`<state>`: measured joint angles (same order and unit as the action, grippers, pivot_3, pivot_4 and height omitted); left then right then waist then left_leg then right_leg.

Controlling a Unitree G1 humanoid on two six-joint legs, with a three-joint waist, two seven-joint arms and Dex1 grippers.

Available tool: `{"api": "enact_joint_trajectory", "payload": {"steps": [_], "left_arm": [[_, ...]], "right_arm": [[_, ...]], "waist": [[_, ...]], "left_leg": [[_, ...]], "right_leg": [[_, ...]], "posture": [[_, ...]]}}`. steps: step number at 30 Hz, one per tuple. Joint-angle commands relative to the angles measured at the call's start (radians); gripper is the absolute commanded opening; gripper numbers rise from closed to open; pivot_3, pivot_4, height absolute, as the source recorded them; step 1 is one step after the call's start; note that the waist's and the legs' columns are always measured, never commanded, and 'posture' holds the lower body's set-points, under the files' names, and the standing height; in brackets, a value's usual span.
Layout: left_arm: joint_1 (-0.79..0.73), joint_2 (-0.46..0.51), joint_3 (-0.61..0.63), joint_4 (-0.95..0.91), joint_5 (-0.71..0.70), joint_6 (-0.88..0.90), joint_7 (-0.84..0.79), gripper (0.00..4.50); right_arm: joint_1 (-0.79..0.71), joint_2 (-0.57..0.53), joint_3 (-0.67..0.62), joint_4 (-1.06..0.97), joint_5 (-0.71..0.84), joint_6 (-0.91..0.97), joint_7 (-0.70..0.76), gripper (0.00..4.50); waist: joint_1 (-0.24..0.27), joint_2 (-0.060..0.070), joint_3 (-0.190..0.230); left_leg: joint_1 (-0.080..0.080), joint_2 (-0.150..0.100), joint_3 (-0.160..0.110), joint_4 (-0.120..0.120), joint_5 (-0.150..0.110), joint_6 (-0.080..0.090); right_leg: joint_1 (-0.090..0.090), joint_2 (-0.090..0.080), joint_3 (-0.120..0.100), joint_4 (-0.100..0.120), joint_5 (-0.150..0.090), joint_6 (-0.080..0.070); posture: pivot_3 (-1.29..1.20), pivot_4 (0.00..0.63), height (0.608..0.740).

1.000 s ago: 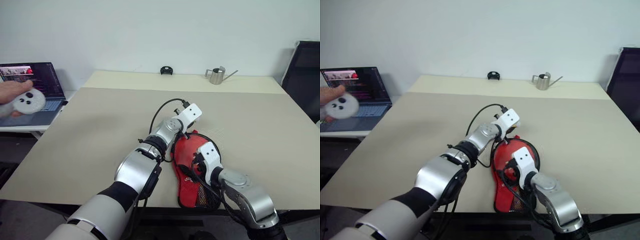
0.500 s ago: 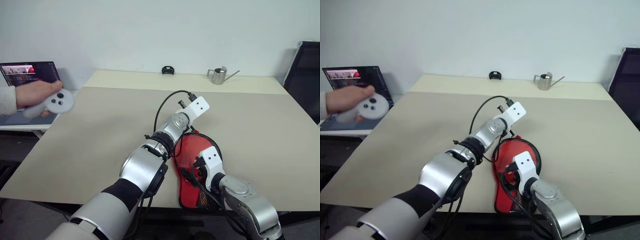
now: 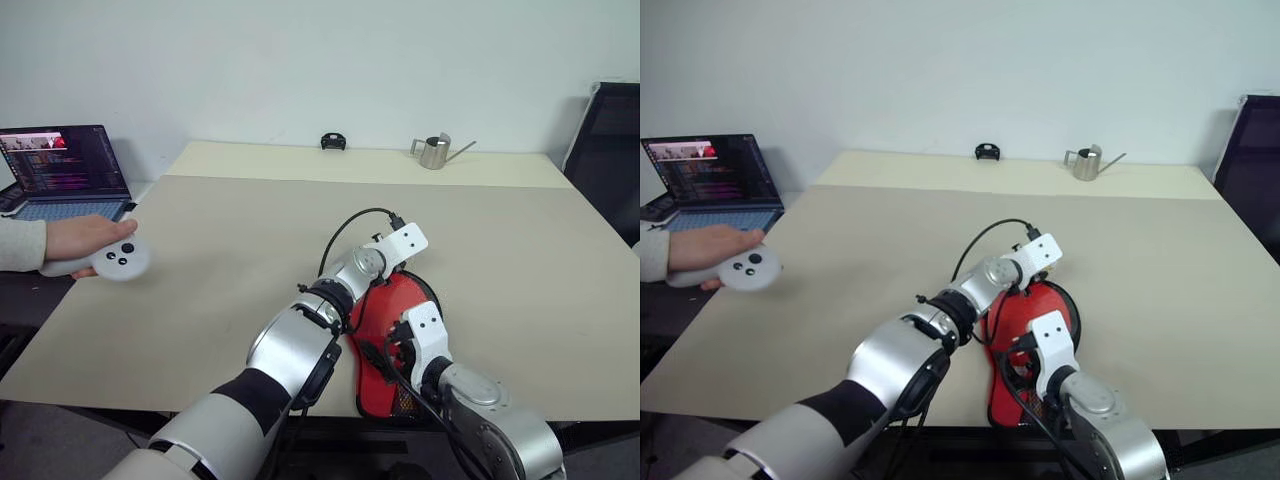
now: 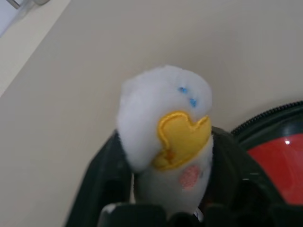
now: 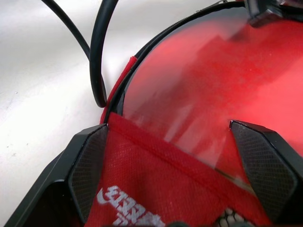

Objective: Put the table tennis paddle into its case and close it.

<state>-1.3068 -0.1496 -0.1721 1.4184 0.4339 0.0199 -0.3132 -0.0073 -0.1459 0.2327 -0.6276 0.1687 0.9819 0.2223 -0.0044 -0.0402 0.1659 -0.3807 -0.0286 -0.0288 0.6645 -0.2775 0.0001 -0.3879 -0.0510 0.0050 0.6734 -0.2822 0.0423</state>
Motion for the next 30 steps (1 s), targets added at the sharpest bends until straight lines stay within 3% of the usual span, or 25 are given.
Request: {"api": "enact_joint_trajectory", "payload": {"steps": [1, 3, 16, 30], "left_arm": [[-0.003, -0.013, -0.010, -0.027, 0.010, -0.002, 0.003, 3.49], [-0.005, -0.012, -0.004, -0.028, 0.006, -0.008, -0.006, 4.10], [-0.050, 0.053, 0.065, -0.040, -0.047, -0.051, -0.070, 4.10], [-0.024, 0.320, 0.115, -0.089, -0.145, -0.193, -0.280, 4.10]], "right_arm": [[0.068, -0.005, 0.027, 0.083, 0.019, 0.114, -0.010, 4.50], [0.059, -0.004, 0.028, 0.093, 0.022, 0.111, -0.012, 4.50], [-0.042, -0.049, -0.005, 0.218, 0.021, 0.049, 0.040, 4.50], [-0.094, -0.192, -0.101, 0.303, 0.056, -0.019, 0.154, 4.50]], "waist": [[0.000, 0.000, -0.001], [0.000, 0.000, -0.003], [-0.007, -0.001, -0.004], [-0.007, -0.001, -0.004]], "left_leg": [[0.000, 0.000, 0.000, 0.000, 0.000, 0.000], [0.000, 0.000, 0.000, 0.000, 0.000, 0.000], [0.003, 0.001, 0.001, 0.000, 0.000, 0.000], [0.005, 0.001, 0.000, 0.000, 0.000, 0.000]], "right_leg": [[0.000, 0.000, 0.000, 0.000, 0.000, 0.000], [0.000, 0.000, 0.000, 0.000, 0.000, 0.000], [0.001, 0.001, 0.001, 0.002, -0.001, 0.002], [0.004, 0.000, 0.000, 0.002, 0.000, 0.000]], "posture": [[0.00, 0.150, 0.740], [0.00, 0.150, 0.740], [0.00, 0.150, 0.740], [0.00, 0.150, 0.740]]}}
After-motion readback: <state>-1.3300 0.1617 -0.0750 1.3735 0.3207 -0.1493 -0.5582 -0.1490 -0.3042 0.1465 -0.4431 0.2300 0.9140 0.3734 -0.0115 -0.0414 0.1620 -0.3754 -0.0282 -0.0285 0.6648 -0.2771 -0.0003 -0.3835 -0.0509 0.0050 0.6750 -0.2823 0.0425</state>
